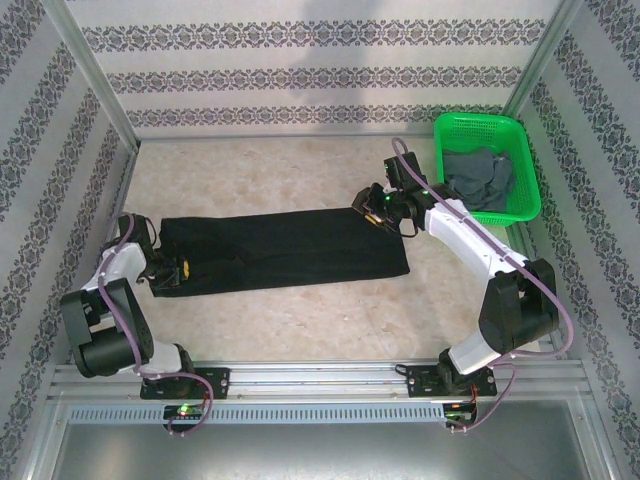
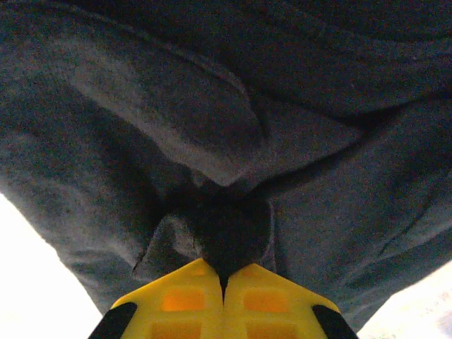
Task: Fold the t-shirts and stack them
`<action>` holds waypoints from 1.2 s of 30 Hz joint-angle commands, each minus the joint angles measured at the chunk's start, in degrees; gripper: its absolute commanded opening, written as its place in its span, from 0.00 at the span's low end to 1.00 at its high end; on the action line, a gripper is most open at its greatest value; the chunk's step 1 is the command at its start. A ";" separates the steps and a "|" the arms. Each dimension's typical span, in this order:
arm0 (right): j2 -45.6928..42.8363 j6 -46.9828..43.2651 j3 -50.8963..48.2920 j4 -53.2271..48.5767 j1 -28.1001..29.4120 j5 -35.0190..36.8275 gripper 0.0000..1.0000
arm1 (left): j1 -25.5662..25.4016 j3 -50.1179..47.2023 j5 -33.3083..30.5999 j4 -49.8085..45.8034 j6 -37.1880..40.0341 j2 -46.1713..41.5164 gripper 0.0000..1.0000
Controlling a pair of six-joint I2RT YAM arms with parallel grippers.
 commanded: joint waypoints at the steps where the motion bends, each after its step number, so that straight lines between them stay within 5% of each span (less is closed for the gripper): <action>1: -1.25 0.42 -0.78 -0.07 0.65 1.00 0.41 | -1.71 0.31 -1.74 -5.13 -0.18 -6.11 0.00; 14: 0.78 -0.61 0.78 -0.35 0.30 -0.37 0.40 | -11.57 -5.96 -4.45 -20.64 -4.85 -25.74 0.00; 28: 0.55 -0.68 -1.62 -0.15 0.69 -1.34 0.40 | -14.94 -8.51 -9.43 -16.97 -0.89 -21.35 0.00; 36: -0.02 -1.19 -3.42 -0.54 0.65 -1.09 0.40 | -14.97 -8.36 -10.76 -16.34 4.55 -20.09 0.41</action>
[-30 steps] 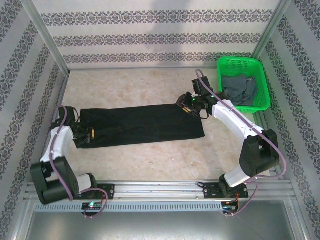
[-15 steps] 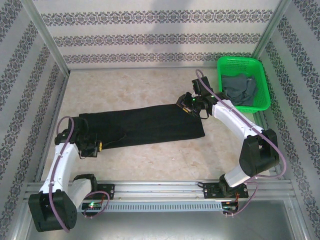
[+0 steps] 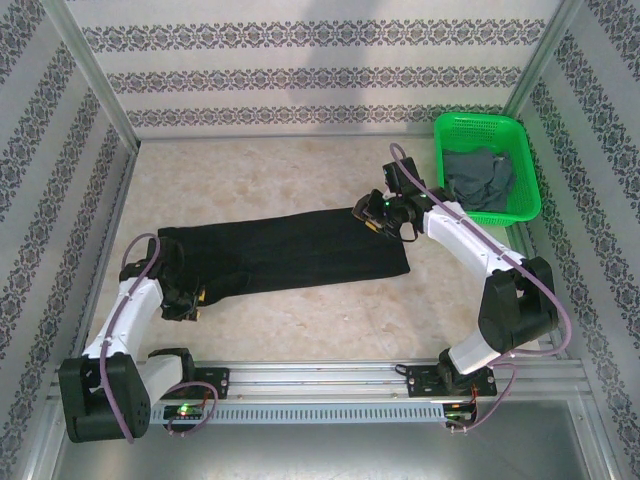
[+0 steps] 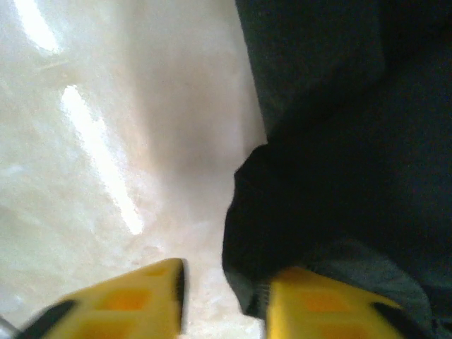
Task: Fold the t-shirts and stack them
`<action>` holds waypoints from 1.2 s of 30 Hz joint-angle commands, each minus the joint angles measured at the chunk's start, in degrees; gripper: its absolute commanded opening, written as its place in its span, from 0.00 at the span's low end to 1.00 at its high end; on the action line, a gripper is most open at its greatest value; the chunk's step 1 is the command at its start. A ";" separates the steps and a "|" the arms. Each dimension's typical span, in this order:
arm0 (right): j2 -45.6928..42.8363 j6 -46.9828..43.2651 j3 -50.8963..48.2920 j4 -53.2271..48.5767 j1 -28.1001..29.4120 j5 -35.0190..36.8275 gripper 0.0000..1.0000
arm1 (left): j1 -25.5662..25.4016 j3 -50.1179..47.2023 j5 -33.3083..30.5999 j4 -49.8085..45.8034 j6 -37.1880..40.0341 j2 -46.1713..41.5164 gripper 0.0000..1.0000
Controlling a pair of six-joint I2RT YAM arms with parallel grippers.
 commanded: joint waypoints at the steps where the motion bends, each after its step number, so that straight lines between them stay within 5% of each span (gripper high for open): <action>1: -0.26 -1.15 -1.06 -0.52 0.65 -0.44 0.40 | -0.68 3.00 -1.76 -1.75 3.86 -1.35 0.42; 6: 0.32 -2.28 -0.83 -0.57 0.99 -0.80 0.40 | -1.88 12.87 -5.45 -3.95 8.44 0.19 0.41; 13: 1.63 -3.92 0.98 -1.61 1.82 -2.02 0.39 | -1.92 13.84 -0.15 7.99 16.74 14.01 0.36; 17: 1.66 -3.98 1.63 -1.78 1.97 -2.29 0.39 | -2.04 9.69 2.05 13.42 18.58 16.24 0.28; 26: 1.73 -3.65 0.18 -1.29 2.05 -2.64 0.39 | -4.11 -4.64 4.32 13.81 17.77 6.83 0.27; 36: 2.04 -3.97 0.25 -1.90 2.58 -2.93 0.39 | -4.07 4.83 -9.17 2.22 23.45 3.80 0.20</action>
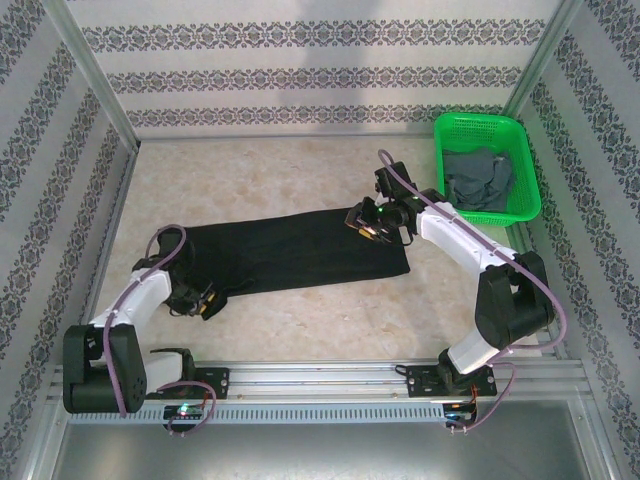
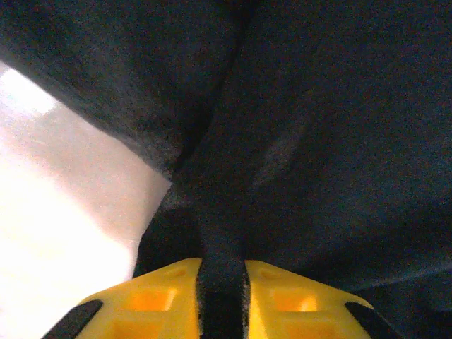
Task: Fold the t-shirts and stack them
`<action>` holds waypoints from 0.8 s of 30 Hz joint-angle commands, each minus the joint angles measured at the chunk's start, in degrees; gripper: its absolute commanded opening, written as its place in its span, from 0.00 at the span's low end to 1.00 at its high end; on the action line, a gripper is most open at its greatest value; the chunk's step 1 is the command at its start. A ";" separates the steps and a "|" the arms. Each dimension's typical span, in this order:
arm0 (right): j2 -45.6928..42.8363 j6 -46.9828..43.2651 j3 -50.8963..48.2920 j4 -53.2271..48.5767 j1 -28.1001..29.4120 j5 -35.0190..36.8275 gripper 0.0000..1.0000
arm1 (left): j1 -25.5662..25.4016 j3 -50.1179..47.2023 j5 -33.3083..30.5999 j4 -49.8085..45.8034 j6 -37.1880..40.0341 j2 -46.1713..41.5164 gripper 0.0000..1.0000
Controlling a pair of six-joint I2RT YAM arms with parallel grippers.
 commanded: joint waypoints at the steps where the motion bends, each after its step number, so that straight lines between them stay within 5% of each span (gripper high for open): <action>1: 0.09 -1.00 0.40 -0.87 0.79 -0.31 0.39 | -0.41 6.57 -9.83 -7.93 2.92 -4.68 0.20; 5: -0.58 -1.89 -0.30 -0.56 0.96 -0.80 0.39 | 1.26 10.78 -13.54 -9.73 5.15 -6.44 0.31; 10: -0.85 -3.05 -0.30 0.16 1.24 -2.16 0.39 | 11.77 7.55 -0.75 -2.74 12.09 -1.56 0.49; 18: -1.53 -2.85 -2.27 1.16 1.33 -3.21 0.39 | 15.41 2.84 6.52 10.43 20.91 3.36 0.51; 24: -1.81 -2.31 -3.21 1.74 1.23 -3.37 0.39 | 15.58 1.43 5.43 13.71 23.32 4.77 0.47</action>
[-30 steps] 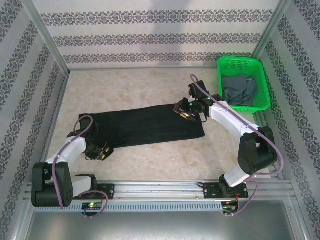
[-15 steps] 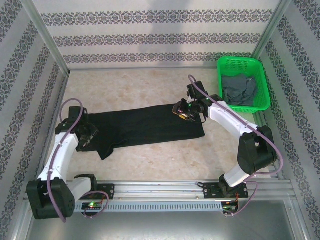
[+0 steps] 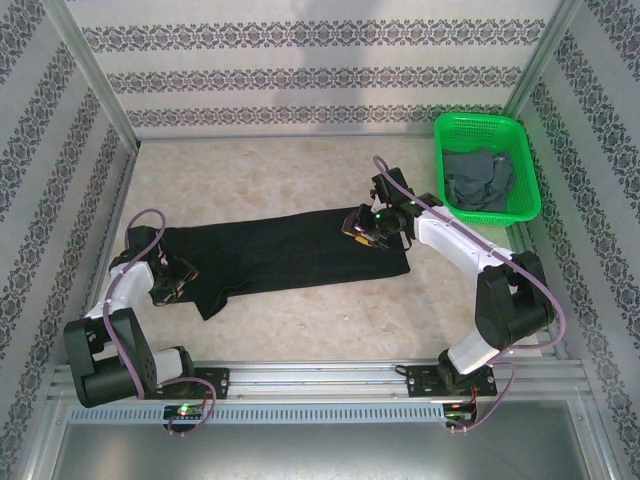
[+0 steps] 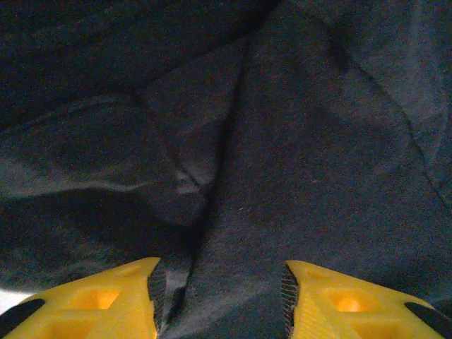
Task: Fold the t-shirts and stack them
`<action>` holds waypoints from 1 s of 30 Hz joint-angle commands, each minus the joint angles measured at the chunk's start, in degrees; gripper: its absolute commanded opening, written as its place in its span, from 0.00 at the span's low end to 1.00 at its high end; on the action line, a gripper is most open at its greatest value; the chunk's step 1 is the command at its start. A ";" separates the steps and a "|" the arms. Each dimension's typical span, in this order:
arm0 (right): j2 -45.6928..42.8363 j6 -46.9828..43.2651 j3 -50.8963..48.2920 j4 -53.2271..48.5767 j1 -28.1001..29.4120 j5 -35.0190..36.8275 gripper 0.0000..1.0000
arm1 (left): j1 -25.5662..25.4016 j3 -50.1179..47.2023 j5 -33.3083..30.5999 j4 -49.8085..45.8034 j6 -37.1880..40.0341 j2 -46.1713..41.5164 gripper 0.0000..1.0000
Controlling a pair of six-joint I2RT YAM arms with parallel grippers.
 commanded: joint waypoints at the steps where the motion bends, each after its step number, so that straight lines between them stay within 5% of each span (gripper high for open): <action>1: -1.61 -0.65 -0.82 0.96 0.22 -0.89 0.39 | 0.99 -0.51 0.00 4.28 3.95 0.91 0.46; 13: -2.00 -0.27 -1.00 0.88 0.33 -0.83 0.39 | 2.10 -2.85 1.30 9.47 3.92 4.66 0.36; 30: -0.78 0.02 0.84 0.42 0.30 -1.83 0.38 | 2.00 -0.84 0.94 6.76 -3.37 -2.39 0.00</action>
